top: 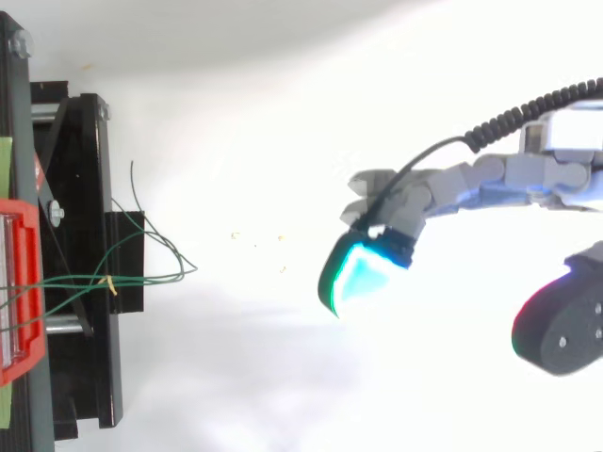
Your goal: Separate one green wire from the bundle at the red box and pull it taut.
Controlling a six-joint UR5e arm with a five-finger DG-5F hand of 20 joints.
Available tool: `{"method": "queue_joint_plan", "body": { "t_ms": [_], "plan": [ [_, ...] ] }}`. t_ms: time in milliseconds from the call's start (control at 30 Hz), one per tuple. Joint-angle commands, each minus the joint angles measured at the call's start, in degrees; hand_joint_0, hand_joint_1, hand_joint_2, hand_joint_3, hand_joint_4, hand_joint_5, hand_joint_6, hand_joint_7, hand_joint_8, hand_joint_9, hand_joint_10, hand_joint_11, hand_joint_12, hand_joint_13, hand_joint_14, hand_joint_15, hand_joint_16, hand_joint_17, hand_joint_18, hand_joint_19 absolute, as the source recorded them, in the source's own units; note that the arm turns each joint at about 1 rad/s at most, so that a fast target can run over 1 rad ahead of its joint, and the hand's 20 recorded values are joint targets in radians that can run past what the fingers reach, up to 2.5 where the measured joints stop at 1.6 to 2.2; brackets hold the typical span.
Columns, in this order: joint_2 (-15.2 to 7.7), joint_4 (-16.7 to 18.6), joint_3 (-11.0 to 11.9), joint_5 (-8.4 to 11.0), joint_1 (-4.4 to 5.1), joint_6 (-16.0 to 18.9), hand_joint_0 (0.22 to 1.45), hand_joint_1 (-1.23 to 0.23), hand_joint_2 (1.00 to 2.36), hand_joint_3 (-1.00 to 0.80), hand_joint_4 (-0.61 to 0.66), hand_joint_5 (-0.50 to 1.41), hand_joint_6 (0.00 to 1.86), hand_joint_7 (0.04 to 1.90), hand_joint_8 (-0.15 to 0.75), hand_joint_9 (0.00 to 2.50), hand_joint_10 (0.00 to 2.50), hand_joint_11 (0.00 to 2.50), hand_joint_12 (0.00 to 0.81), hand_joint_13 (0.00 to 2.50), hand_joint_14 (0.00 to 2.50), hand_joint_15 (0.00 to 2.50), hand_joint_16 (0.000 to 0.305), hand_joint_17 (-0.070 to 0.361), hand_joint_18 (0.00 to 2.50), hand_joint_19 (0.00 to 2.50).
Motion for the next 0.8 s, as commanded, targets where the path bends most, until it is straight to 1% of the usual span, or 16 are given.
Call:
{"method": "queue_joint_plan", "body": {
  "t_ms": [0, 33, 67, 100, 167, 233, 267, 333, 367, 433, 467, 533, 667, 767],
  "plan": [
    [-0.15, 0.67, -0.01, 4.34, -0.19, -0.79, 0.47, -0.49, 1.0, -0.47, 0.21, -0.23, 0.5, 0.77, 0.263, 0.24, 0.0, 0.06, 0.365, 0.0, 0.0, 0.0, 0.064, 0.143, 0.0, 0.0],
    [-0.15, 0.67, -0.01, 4.34, -0.19, -0.79, 0.47, -0.5, 1.0, -0.47, 0.21, -0.22, 0.5, 0.77, 0.265, 0.25, 0.0, 0.07, 0.366, 0.0, 0.0, 0.0, 0.063, 0.142, 0.0, 0.0],
    [-0.15, 0.76, -0.01, 5.39, -0.28, -1.32, 0.47, -0.5, 1.0, -0.47, 0.21, -0.22, 0.5, 0.77, 0.265, 0.25, 0.0, 0.08, 0.366, 0.01, 0.0, 0.0, 0.063, 0.142, 0.0, 0.0],
    [-0.59, 0.76, -0.01, 6.01, -0.37, -1.84, 0.47, -0.5, 1.0, -0.47, 0.21, -0.22, 0.5, 0.78, 0.265, 0.26, 0.0, 0.08, 0.365, 0.01, 0.0, 0.0, 0.063, 0.143, 0.0, 0.0],
    [-1.3, 0.84, -0.01, 6.36, -0.54, -2.11, 0.47, -0.5, 1.0, -0.47, 0.22, -0.22, 0.5, 0.79, 0.269, 0.27, 0.0, 0.1, 0.365, 0.02, 0.0, 0.0, 0.063, 0.143, 0.0, 0.01],
    [-2.09, 0.93, -0.01, 6.18, -0.89, -1.93, 0.47, -0.5, 1.0, -0.47, 0.22, -0.22, 0.5, 0.79, 0.27, 0.27, 0.0, 0.1, 0.365, 0.03, 0.0, 0.0, 0.063, 0.142, 0.0, 0.01],
    [-2.97, 1.37, -0.01, 6.18, -1.16, -1.84, 0.47, -0.51, 1.0, -0.47, 0.23, -0.22, 0.5, 0.79, 0.274, 0.29, 0.0, 0.11, 0.364, 0.03, 0.0, 0.0, 0.063, 0.142, 0.0, 0.02],
    [-3.23, 2.07, -0.01, 6.27, -1.25, -2.11, 0.48, -0.51, 1.0, -0.46, 0.23, -0.22, 0.5, 0.79, 0.273, 0.3, 0.0, 0.12, 0.364, 0.04, 0.0, 0.0, 0.063, 0.142, 0.0, 0.02],
    [-3.49, 3.22, -0.01, 6.45, -1.25, -2.55, 0.48, -0.51, 1.0, -0.46, 0.23, -0.21, 0.5, 0.8, 0.273, 0.31, 0.0, 0.13, 0.364, 0.04, 0.0, 0.0, 0.063, 0.142, 0.0, 0.02],
    [-3.49, 3.22, -0.01, 6.45, -1.33, -2.55, 0.48, -0.51, 1.0, -0.46, 0.23, -0.21, 0.5, 0.8, 0.276, 0.32, 0.0, 0.13, 0.365, 0.05, 0.0, 0.0, 0.063, 0.141, 0.0, 0.03],
    [-3.85, 5.24, 0.07, 6.53, -1.33, -5.89, 0.48, -0.51, 1.0, -0.46, 0.23, -0.21, 0.5, 0.81, 0.277, 0.33, 0.0, 0.14, 0.363, 0.06, 0.0, 0.0, 0.062, 0.141, 0.0, 0.03],
    [-3.93, 5.5, -0.01, 6.53, -1.51, -6.94, 0.48, -0.52, 1.0, -0.46, 0.24, -0.21, 0.5, 0.81, 0.278, 0.34, 0.0, 0.15, 0.363, 0.07, 0.0, 0.0, 0.062, 0.139, 0.01, 0.04],
    [-3.93, 6.73, 0.07, 6.53, -1.51, -8.08, 0.49, -0.53, 1.0, -0.46, 0.24, -0.2, 0.5, 0.81, 0.281, 0.38, 0.0, 0.18, 0.357, 0.11, 0.0, 0.0, 0.061, 0.138, 0.04, 0.05],
    [-3.93, 7.26, 0.07, 6.88, -1.51, -10.02, 0.49, -0.54, 1.0, -0.46, 0.25, -0.2, 0.5, 0.82, 0.278, 0.41, 0.0, 0.2, 0.352, 0.13, 0.0, 0.0, 0.06, 0.135, 0.07, 0.05]
  ]
}}
